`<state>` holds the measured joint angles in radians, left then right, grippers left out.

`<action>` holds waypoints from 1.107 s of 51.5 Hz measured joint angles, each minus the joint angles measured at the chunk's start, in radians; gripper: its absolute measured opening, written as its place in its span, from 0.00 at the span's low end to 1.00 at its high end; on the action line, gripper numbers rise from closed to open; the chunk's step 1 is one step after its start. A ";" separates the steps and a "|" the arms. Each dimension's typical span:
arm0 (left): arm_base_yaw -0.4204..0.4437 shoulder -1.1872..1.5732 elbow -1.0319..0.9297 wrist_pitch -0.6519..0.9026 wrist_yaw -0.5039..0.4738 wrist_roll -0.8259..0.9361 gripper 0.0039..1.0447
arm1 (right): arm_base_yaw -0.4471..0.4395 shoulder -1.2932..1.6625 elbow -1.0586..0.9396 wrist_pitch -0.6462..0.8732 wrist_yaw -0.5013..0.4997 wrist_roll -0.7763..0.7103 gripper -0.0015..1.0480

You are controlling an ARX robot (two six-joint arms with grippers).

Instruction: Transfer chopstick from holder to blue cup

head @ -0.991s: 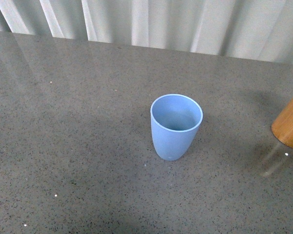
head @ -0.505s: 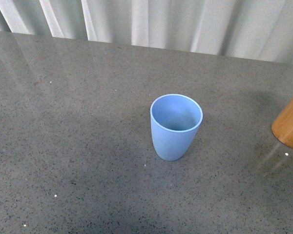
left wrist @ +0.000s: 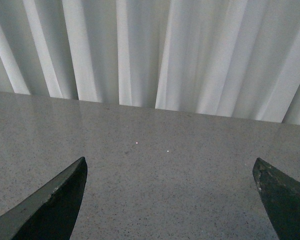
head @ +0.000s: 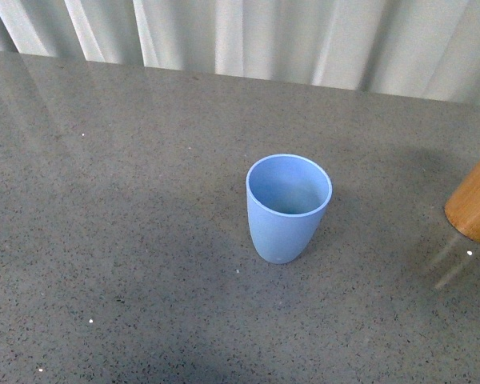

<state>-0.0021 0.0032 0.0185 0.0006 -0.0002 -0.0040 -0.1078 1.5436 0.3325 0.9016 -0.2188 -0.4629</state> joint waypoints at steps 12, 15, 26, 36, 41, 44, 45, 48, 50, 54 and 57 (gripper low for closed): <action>0.000 0.000 0.000 0.000 0.000 0.000 0.94 | 0.030 0.070 0.051 0.037 0.005 -0.016 0.90; 0.000 0.000 0.000 0.000 0.000 0.000 0.94 | 0.037 0.076 0.060 0.038 0.007 -0.018 0.90; 0.000 0.000 0.000 0.000 0.000 0.000 0.94 | 0.056 0.125 0.097 0.049 0.014 -0.024 0.90; 0.000 0.000 0.000 0.000 0.000 0.000 0.94 | 0.062 0.137 0.104 0.060 0.019 -0.027 0.52; 0.000 0.000 0.000 0.000 0.000 0.000 0.94 | 0.062 0.141 0.104 0.071 0.021 -0.027 0.37; 0.000 0.000 0.000 0.000 0.000 0.000 0.94 | 0.062 0.141 0.104 0.074 0.020 -0.027 0.23; 0.000 0.000 0.000 0.000 0.000 0.000 0.94 | 0.062 0.141 0.103 0.075 0.019 -0.027 0.20; 0.000 0.000 0.000 0.000 0.000 0.000 0.94 | 0.059 0.141 0.102 0.079 0.015 -0.026 0.07; 0.000 0.000 0.000 0.000 0.000 0.000 0.94 | 0.056 0.140 0.100 0.082 0.014 -0.026 0.03; 0.000 0.000 0.000 0.000 0.000 0.000 0.94 | 0.047 0.124 0.087 0.087 0.014 -0.014 0.02; 0.000 0.000 0.000 0.000 0.000 0.000 0.94 | 0.037 0.096 0.076 0.086 0.014 0.000 0.02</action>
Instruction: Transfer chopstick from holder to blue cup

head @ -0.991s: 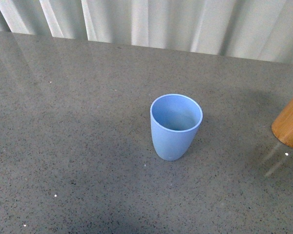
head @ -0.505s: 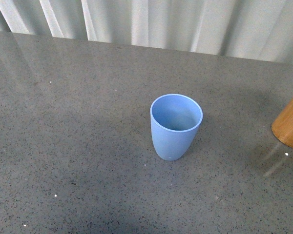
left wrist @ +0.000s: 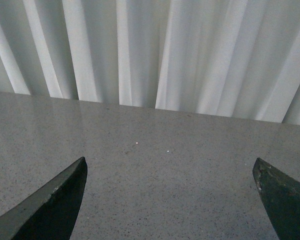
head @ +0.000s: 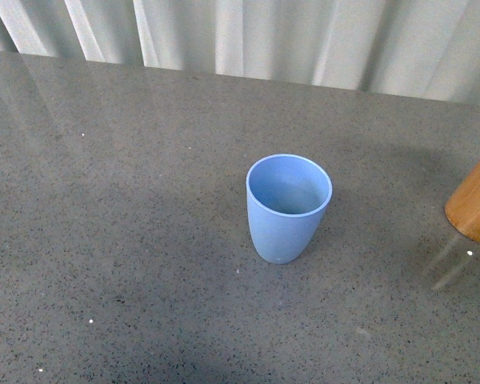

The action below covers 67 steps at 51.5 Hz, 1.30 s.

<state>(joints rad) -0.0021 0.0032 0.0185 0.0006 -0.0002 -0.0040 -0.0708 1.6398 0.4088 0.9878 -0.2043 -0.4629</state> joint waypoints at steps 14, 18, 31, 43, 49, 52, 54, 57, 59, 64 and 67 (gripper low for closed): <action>0.000 0.000 0.000 0.000 0.000 0.000 0.94 | -0.028 -0.180 -0.005 -0.067 0.034 0.071 0.02; 0.000 0.000 0.000 0.000 0.000 0.000 0.94 | -0.036 -0.253 0.013 -0.108 0.053 0.117 0.02; 0.000 0.000 0.000 0.000 0.000 0.000 0.94 | -0.001 -0.489 0.143 -0.336 0.111 0.439 0.02; 0.000 0.000 0.000 0.000 0.000 0.000 0.94 | 0.150 -0.547 0.192 -0.506 0.164 0.707 0.02; 0.000 0.000 0.000 0.000 0.000 0.000 0.94 | 0.279 -0.537 0.202 -0.552 0.216 0.783 0.02; 0.000 0.000 0.000 0.000 0.000 0.000 0.94 | 0.345 -0.507 0.217 -0.566 0.237 0.819 0.02; 0.000 0.000 0.000 0.000 0.000 0.000 0.94 | 0.365 -0.491 0.224 -0.568 0.242 0.827 0.02; 0.000 0.000 0.000 0.000 0.000 0.000 0.94 | 0.398 -0.457 0.241 -0.577 0.254 0.847 0.02; 0.000 0.000 0.000 0.000 0.000 0.000 0.94 | 0.411 -0.439 0.248 -0.577 0.258 0.851 0.02; 0.000 0.000 0.000 0.000 0.000 0.000 0.94 | 0.441 -0.398 0.259 -0.577 0.276 0.856 0.02; 0.000 0.000 0.000 0.000 0.000 0.000 0.94 | 0.456 -0.380 0.261 -0.573 0.282 0.856 0.02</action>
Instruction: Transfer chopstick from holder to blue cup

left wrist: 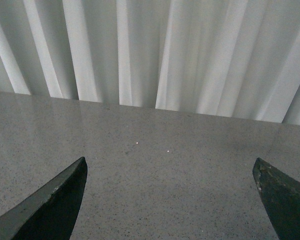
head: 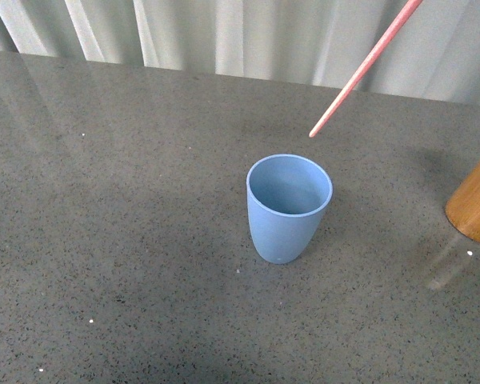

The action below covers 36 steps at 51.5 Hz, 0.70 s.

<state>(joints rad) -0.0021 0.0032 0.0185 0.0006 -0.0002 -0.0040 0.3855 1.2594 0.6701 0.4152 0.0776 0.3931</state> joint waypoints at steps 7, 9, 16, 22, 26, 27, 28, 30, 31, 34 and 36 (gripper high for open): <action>0.000 0.000 0.000 0.000 0.000 0.000 0.94 | 0.037 0.039 0.004 0.011 0.011 -0.003 0.02; 0.000 0.000 0.000 0.000 0.000 0.000 0.94 | 0.051 0.045 0.004 0.012 0.013 -0.004 0.02; 0.000 0.000 0.000 0.000 0.000 0.000 0.94 | 0.066 0.059 0.004 0.022 0.019 -0.004 0.02; 0.000 0.000 0.000 0.000 0.000 0.000 0.94 | 0.067 0.080 0.004 0.041 0.019 -0.008 0.02; 0.000 0.000 0.000 0.000 0.000 0.000 0.94 | 0.068 0.104 0.003 0.056 0.019 -0.013 0.02; 0.000 0.000 0.000 0.000 0.000 0.000 0.94 | 0.068 0.110 0.002 0.061 0.019 -0.014 0.02; 0.000 0.000 0.000 0.000 0.000 0.000 0.94 | 0.069 0.113 0.002 0.063 0.019 -0.015 0.02; 0.000 0.000 0.000 0.000 0.000 0.000 0.94 | 0.070 0.127 0.002 0.070 0.017 -0.016 0.02; 0.000 0.000 0.000 0.000 0.000 0.000 0.94 | 0.071 0.134 0.002 0.073 0.017 -0.017 0.02; 0.000 0.000 0.000 0.000 0.000 0.000 0.94 | 0.075 0.167 0.002 0.087 0.017 -0.020 0.02; 0.000 0.000 0.000 0.000 0.000 0.000 0.94 | 0.076 0.187 0.002 0.095 0.017 -0.023 0.02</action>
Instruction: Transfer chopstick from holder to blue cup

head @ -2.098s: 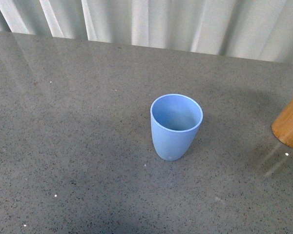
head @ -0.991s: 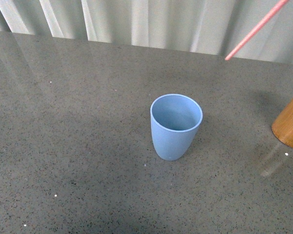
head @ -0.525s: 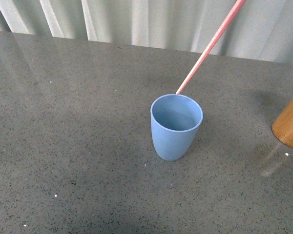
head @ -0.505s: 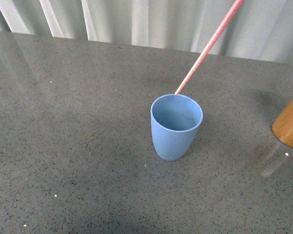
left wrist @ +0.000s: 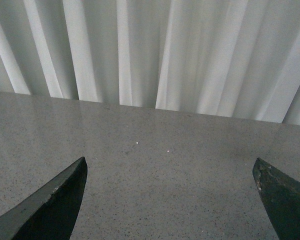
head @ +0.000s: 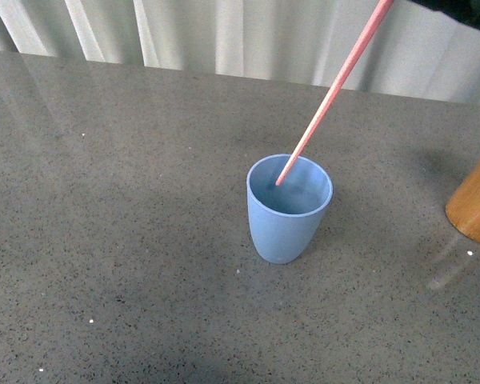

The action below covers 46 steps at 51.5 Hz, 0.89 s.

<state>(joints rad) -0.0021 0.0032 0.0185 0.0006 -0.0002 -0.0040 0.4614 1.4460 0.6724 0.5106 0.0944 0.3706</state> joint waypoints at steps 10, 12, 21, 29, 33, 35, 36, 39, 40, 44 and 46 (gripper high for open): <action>0.000 0.000 0.000 0.000 0.000 0.000 0.94 | 0.004 0.082 0.000 0.040 0.004 0.000 0.02; 0.000 0.000 0.000 0.000 0.000 0.000 0.94 | 0.004 0.099 0.000 0.045 0.006 0.000 0.02; 0.000 0.000 0.000 0.000 0.000 0.000 0.94 | 0.008 0.131 0.000 0.061 0.003 0.004 0.16; 0.000 0.000 0.000 0.000 0.000 0.000 0.94 | 0.009 0.126 0.000 0.064 -0.009 0.016 0.40; 0.000 0.000 0.000 0.000 0.000 0.000 0.94 | 0.008 0.111 0.000 0.061 -0.010 0.020 0.52; 0.000 0.000 0.000 0.000 0.000 0.000 0.94 | 0.006 0.101 -0.001 0.058 -0.012 0.021 0.57; 0.000 0.000 0.000 0.000 0.000 0.000 0.94 | 0.003 0.089 -0.001 0.053 -0.014 0.020 0.62; 0.000 0.000 0.000 0.000 0.000 0.000 0.94 | -0.006 0.046 -0.004 0.036 -0.015 0.019 0.75; 0.000 0.000 0.000 0.000 0.000 0.000 0.94 | -0.009 0.033 -0.006 0.031 -0.015 0.018 0.79; 0.000 0.000 0.000 0.000 0.000 0.000 0.94 | -0.031 -0.035 -0.011 0.002 -0.018 -0.002 0.92; 0.000 0.000 0.000 0.000 0.000 0.000 0.94 | -0.045 -0.070 -0.017 -0.007 -0.017 -0.019 0.90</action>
<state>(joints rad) -0.0021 0.0032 0.0185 0.0006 -0.0002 -0.0040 0.4164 1.3758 0.6556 0.5037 0.0772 0.3511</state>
